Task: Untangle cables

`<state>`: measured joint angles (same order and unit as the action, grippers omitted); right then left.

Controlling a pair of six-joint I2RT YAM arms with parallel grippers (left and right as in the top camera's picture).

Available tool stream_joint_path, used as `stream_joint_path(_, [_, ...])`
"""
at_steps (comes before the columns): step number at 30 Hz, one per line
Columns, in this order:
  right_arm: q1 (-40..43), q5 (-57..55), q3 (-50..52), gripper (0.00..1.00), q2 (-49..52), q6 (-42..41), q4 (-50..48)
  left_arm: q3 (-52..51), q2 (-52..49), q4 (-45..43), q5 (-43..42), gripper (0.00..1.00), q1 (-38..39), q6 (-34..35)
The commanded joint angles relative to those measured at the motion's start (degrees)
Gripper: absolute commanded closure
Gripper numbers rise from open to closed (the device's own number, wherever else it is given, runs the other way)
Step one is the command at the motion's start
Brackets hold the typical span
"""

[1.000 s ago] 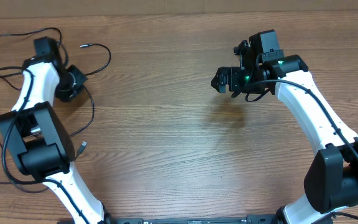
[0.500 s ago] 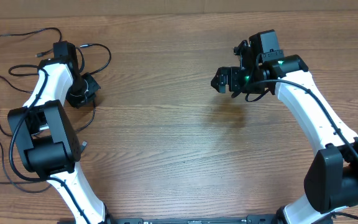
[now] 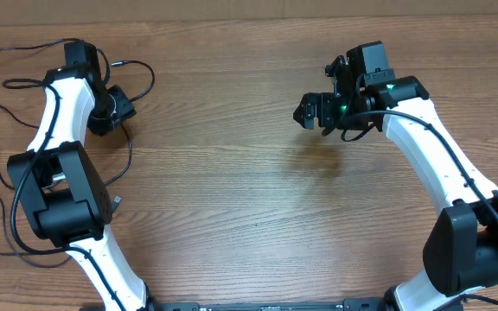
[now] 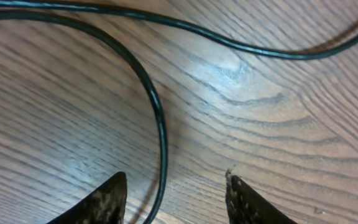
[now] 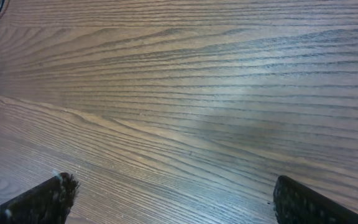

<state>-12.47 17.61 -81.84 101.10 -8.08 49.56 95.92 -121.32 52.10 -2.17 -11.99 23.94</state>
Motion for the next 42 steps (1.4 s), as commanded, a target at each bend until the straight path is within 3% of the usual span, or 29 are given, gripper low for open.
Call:
stream_joint_path(1, [0.1,-0.2,-0.7,0.0,-1.2,0.2,-0.2,-1.3,-0.4,-0.9,-1.7,0.49,0.1,-1.5])
stream_joint_path(9, [0.1,-0.2,-0.7,0.0,-1.2,0.2,-0.2,-6.7,-0.5,-3.8,-1.6,0.53,0.0,-1.6])
stream_joint_path(14, [0.1,-0.2,-0.7,0.0,-1.2,0.2,-0.2,-7.0,-0.5,-4.0,-1.4,0.72,0.0,-1.9])
stream_joint_path(25, [0.1,-0.2,-0.7,0.0,-1.2,0.2,-0.1,-9.0,-0.5,-5.4,-1.4,0.7,0.0,-1.9])
stream_joint_path(29, [0.1,-0.2,-0.7,0.0,-1.2,0.2,-0.2,-10.2,-0.5,-6.2,-1.4,0.74,0.0,-1.9])
stream_joint_path(35, [0.1,-0.2,-0.7,0.0,-1.2,0.2,-0.2,-10.1,-0.5,-5.9,-1.2,0.95,0.0,-1.9])
stream_joint_path(42, [0.1,-0.2,-0.7,0.0,-1.2,0.2,-0.1,-10.1,-0.5,-2.0,-1.3,0.95,0.0,-0.6])
